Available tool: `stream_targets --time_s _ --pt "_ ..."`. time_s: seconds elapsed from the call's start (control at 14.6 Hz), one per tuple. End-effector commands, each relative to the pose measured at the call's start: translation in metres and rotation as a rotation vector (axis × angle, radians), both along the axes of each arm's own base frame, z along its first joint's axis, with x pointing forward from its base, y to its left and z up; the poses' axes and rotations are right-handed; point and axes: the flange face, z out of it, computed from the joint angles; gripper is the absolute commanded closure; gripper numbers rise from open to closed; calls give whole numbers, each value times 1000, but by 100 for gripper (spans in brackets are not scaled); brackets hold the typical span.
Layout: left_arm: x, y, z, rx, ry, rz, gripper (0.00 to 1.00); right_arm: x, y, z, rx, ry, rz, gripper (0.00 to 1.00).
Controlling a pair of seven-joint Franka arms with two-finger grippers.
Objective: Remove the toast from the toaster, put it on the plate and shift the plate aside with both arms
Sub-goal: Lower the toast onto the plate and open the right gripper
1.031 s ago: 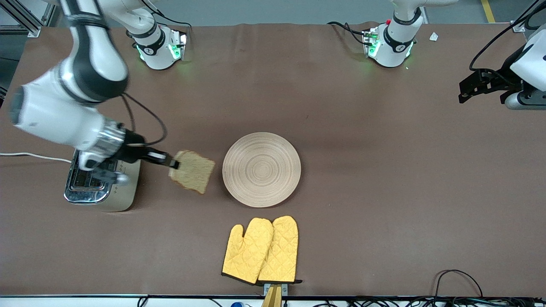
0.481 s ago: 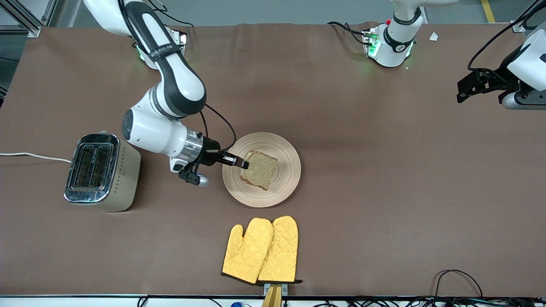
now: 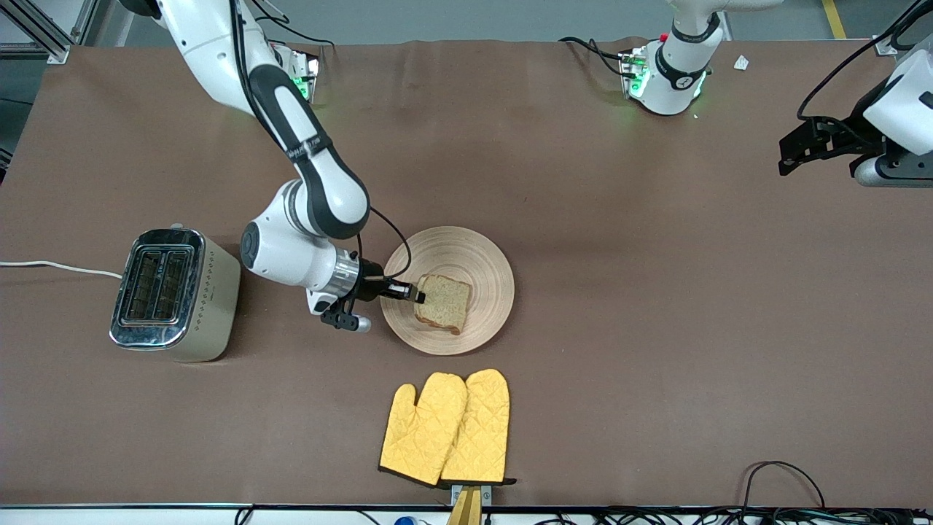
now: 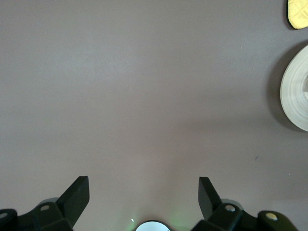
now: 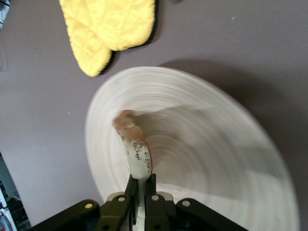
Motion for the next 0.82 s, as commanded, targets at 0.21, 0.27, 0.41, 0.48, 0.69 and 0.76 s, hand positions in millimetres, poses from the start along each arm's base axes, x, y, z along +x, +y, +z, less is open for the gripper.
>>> stream_targets --time_s 0.21,0.27,0.41,0.48,0.69,0.76 --pt "1 4 3 -4 10 2 0 -5 -33 -16 22 1 77 99" --pt "1 4 3 -4 12 2 0 -9 -36 -19 21 17 80 99" --pt "1 7 4 -3 10 6 0 -12 -42 -24 15 28 75 81" --pt "1 8 4 -3 10 8 0 -10 -48 -27 16 34 69 58" --pt "1 8 4 -3 10 8 0 -9 -51 -25 -3 29 86 4" --pt "1 8 4 -1 10 8 0 -9 -52 -23 -28 22 110 0"
